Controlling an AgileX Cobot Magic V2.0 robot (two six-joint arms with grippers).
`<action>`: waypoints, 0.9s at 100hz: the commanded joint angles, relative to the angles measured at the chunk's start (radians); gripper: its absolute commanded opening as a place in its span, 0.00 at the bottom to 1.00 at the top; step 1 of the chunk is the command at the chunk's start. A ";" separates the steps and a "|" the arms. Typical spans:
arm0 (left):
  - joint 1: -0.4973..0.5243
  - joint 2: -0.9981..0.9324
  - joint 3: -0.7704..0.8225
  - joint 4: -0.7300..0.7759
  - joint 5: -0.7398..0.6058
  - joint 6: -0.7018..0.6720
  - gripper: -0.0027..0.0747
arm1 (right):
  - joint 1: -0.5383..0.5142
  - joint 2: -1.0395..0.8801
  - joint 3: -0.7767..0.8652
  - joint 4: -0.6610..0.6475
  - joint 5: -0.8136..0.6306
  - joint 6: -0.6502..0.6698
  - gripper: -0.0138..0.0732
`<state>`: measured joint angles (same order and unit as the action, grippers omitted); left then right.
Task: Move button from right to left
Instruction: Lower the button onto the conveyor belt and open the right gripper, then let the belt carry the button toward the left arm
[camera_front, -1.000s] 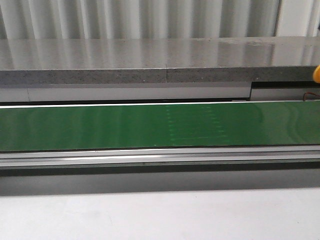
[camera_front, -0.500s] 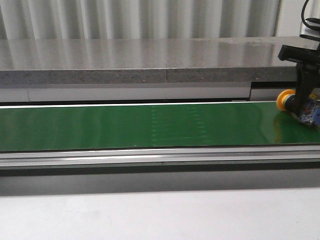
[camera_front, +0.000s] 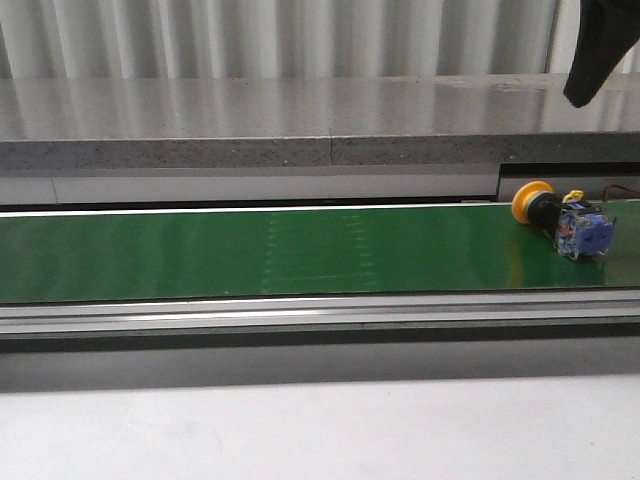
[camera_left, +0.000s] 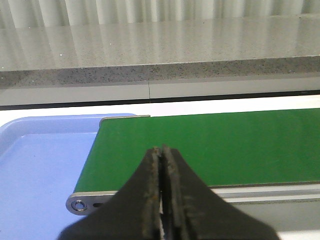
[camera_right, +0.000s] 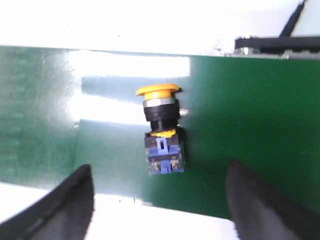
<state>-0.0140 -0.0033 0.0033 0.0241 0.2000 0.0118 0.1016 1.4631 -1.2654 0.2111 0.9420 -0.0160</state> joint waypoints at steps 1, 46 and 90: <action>-0.007 -0.033 0.040 -0.001 -0.078 -0.012 0.01 | 0.032 -0.078 -0.022 -0.045 -0.013 -0.034 0.62; -0.007 -0.033 0.040 -0.001 -0.078 -0.012 0.01 | 0.144 -0.347 0.234 -0.173 -0.159 -0.034 0.08; -0.007 -0.033 0.040 -0.001 -0.078 -0.012 0.01 | 0.145 -0.782 0.640 -0.218 -0.446 -0.034 0.08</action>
<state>-0.0140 -0.0033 0.0033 0.0241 0.2000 0.0118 0.2467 0.7607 -0.6572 0.0070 0.5973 -0.0374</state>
